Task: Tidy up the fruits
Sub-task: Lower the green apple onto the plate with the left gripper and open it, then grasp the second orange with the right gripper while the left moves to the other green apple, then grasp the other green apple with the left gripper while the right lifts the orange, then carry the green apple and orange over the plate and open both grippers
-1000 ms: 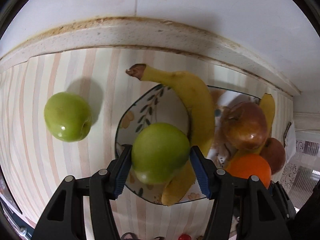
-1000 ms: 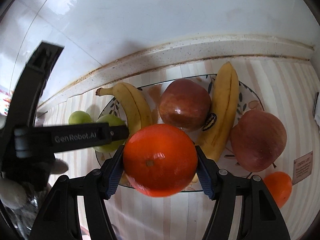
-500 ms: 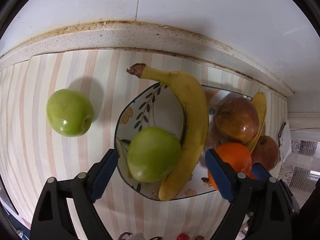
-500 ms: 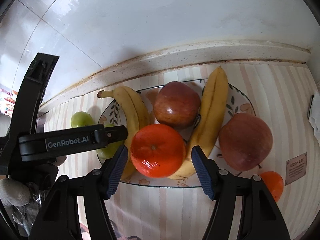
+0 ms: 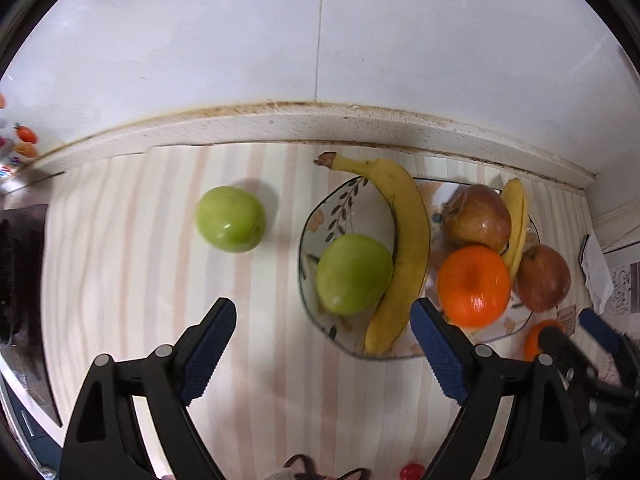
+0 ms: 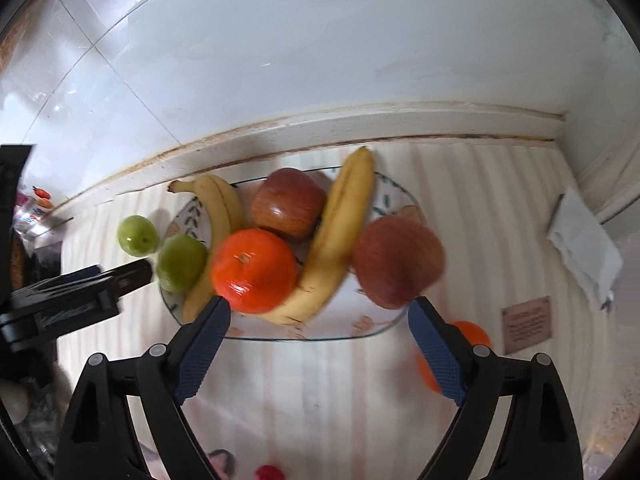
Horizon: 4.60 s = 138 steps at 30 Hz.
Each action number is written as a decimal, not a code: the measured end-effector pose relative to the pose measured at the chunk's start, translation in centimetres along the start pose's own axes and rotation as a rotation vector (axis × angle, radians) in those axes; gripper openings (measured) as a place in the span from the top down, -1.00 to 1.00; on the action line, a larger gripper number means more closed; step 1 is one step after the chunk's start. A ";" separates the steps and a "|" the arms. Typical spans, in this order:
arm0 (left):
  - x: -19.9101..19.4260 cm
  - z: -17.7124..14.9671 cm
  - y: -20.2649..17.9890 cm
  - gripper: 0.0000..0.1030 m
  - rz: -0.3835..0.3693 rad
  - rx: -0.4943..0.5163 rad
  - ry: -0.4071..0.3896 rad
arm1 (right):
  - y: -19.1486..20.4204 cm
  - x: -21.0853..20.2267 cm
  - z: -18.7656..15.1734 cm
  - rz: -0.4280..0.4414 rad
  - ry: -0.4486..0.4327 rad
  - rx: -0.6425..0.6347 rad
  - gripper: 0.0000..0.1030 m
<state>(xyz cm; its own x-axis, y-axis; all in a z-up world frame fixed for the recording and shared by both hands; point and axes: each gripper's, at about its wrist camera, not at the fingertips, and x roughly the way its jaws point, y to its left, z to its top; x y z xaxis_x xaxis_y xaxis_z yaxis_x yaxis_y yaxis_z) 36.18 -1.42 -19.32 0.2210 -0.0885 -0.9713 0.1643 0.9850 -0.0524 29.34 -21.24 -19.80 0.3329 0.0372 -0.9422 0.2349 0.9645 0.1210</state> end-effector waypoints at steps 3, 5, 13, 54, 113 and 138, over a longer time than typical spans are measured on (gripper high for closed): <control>-1.8 -1.5 0.0 -0.73 0.014 0.000 -0.041 | -0.4 -1.1 -0.8 -0.018 -0.022 -0.011 -0.80; -3.0 -2.5 -0.2 -0.73 0.018 0.007 -0.067 | -0.6 -2.1 -1.3 -0.020 -0.043 -0.019 -0.80; -8.3 -7.2 -1.4 -0.73 0.037 0.009 -0.187 | -1.0 -8.8 -4.1 -0.027 -0.181 -0.055 -0.80; -1.7 -6.9 0.9 -0.73 0.186 -0.110 -0.087 | -13.0 6.3 -5.0 0.002 0.098 0.215 -0.79; 5.1 -1.4 6.1 -0.17 -0.085 -0.159 0.063 | -5.0 5.4 -6.1 0.034 0.064 0.134 -0.29; 6.1 10.1 -1.5 -0.17 -0.161 0.014 0.160 | -4.7 2.4 12.1 0.088 0.025 0.038 -0.29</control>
<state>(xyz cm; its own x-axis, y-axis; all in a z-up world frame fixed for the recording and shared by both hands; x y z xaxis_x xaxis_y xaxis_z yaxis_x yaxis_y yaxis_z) 46.96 -4.94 -22.80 0.0356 -0.2185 -0.9752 0.1988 0.9578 -0.2074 40.11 -28.81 -18.85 0.3313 0.1284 -0.9348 0.2406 0.9465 0.2153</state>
